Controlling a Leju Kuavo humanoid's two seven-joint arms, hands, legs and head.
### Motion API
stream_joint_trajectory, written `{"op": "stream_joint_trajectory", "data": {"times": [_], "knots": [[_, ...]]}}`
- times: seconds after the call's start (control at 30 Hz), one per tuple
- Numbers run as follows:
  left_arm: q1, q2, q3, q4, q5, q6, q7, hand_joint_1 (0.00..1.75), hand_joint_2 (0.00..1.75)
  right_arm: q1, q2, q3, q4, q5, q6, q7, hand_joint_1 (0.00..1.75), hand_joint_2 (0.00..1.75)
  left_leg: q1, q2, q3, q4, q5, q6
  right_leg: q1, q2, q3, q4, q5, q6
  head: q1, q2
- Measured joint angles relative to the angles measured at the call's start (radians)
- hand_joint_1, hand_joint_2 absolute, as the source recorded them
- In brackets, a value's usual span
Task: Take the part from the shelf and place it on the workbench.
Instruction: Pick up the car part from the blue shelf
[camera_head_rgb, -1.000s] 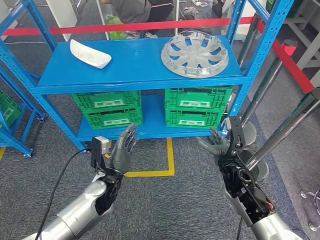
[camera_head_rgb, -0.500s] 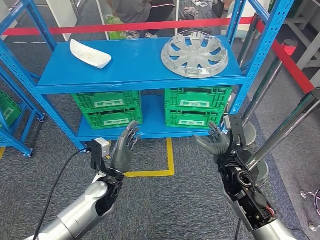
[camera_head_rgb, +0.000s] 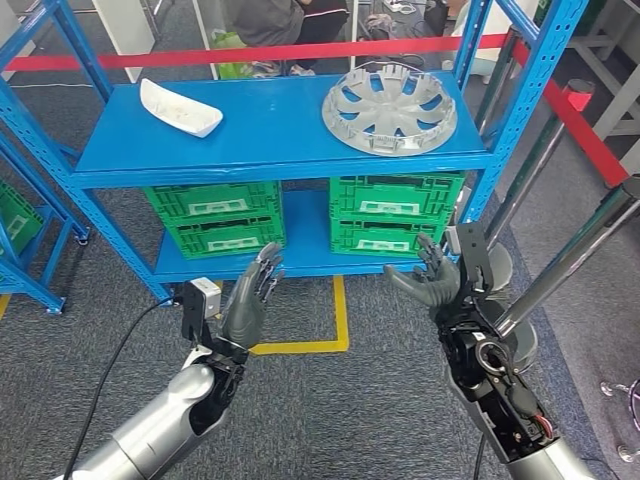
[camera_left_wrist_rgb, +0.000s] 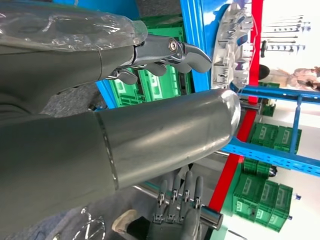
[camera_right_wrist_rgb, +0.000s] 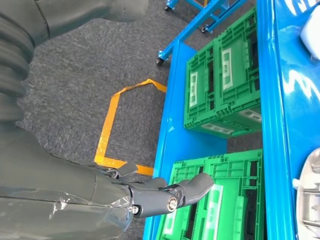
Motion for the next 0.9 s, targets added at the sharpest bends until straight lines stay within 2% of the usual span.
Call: {"op": "stream_joint_trajectory", "data": {"times": [0.33, 0.9], "knots": [[-0.002, 0.0, 0.014, 0.0, -0.004, -0.024, 0.01, 0.0, 0.0, 0.001, 0.0, -0.006, -0.003, 0.028, 0.018, -0.006, 0.0, 1.75, 0.0, 0.0, 0.0, 0.0, 0.0, 0.0, 0.0, 0.0, 0.0, 0.0, 0.0, 0.0, 0.0, 0.0], [-0.018, 0.0, 0.017, 0.0, -0.012, -0.047, 0.018, 0.0, 0.0, 0.019, -0.002, -0.01, -0.093, 0.091, 0.011, 0.02, 0.0, 1.75, 0.0, 0.0, 0.0, 0.0, 0.0, 0.0, 0.0, 0.0, 0.0, 0.0, 0.0, 0.0, 0.0, 0.0]]}}
